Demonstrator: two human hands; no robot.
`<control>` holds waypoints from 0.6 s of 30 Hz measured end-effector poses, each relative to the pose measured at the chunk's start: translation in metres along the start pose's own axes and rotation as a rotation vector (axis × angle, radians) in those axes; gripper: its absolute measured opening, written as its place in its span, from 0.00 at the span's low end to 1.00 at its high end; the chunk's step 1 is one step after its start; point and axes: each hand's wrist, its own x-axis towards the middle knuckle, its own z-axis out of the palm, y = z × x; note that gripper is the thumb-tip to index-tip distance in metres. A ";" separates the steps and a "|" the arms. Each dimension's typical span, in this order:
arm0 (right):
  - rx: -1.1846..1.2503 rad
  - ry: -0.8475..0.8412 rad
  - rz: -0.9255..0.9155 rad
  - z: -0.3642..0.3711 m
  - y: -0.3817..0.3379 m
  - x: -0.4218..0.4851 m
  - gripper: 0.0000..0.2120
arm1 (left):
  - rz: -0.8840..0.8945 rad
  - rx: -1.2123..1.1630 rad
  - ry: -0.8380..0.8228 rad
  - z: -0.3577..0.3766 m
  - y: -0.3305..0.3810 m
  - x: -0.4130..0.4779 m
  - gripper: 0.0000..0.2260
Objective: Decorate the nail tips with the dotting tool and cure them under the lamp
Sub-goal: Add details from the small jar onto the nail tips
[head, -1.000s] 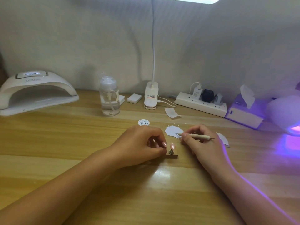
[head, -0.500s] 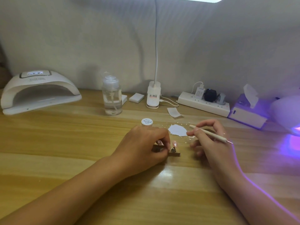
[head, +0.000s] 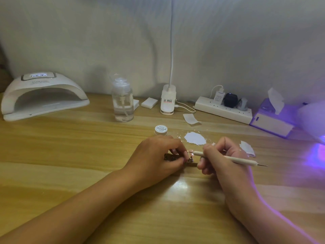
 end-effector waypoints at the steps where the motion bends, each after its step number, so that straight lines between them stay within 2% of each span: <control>1: -0.007 -0.011 -0.003 0.001 0.000 0.000 0.11 | -0.002 -0.007 -0.001 0.000 0.000 0.000 0.03; 18: -0.018 -0.039 -0.007 0.001 0.004 0.002 0.11 | 0.002 -0.032 0.006 0.000 0.000 0.001 0.03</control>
